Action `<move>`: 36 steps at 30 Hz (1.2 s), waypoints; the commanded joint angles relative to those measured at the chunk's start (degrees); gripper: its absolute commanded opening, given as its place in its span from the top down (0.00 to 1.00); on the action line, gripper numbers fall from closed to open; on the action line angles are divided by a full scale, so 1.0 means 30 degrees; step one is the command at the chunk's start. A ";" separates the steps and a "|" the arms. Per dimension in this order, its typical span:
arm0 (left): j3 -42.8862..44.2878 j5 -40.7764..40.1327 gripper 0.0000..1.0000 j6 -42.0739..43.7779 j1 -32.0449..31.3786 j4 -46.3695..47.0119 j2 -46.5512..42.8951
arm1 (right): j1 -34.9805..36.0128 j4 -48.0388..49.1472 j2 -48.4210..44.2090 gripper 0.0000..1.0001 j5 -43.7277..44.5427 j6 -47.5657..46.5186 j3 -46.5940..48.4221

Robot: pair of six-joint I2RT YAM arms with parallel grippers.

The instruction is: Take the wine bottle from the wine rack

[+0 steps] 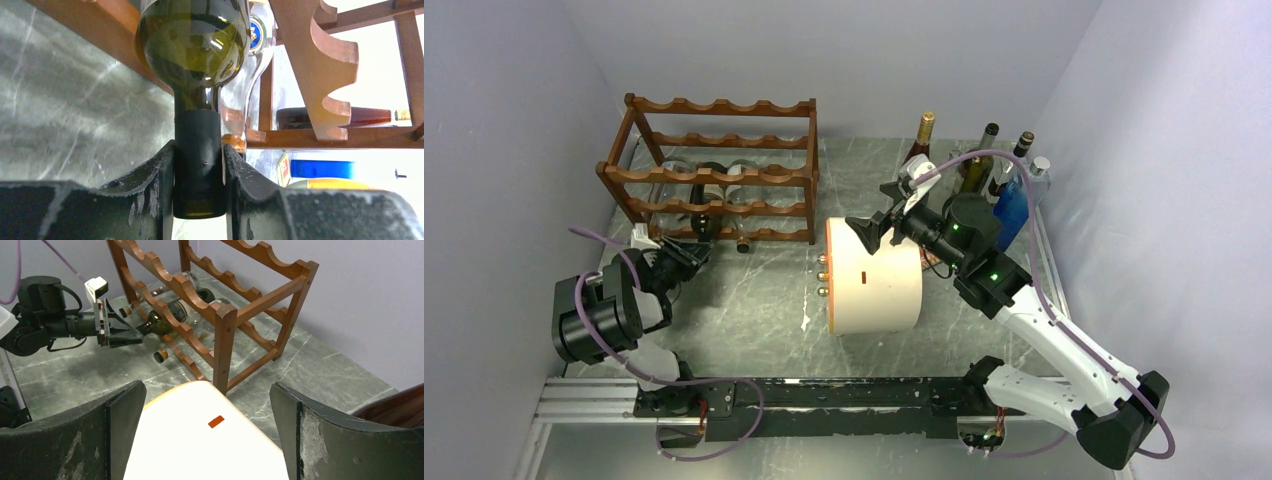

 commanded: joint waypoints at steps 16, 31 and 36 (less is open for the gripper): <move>-0.2610 -0.0015 0.93 0.0833 0.1670 -1.1181 -1.4034 | 0.0276 -0.0135 0.0668 0.00 -0.0634 0.0521 0.0858; -0.1194 -0.1448 0.93 0.0223 0.1853 -2.0669 -2.2151 | 0.1780 -0.1314 0.2085 0.00 0.0221 -0.0263 0.2776; 0.0492 -0.3191 0.93 -0.0419 0.1860 -2.4932 -2.3400 | 0.2712 -0.1418 0.2232 0.00 0.0836 -0.0656 0.2833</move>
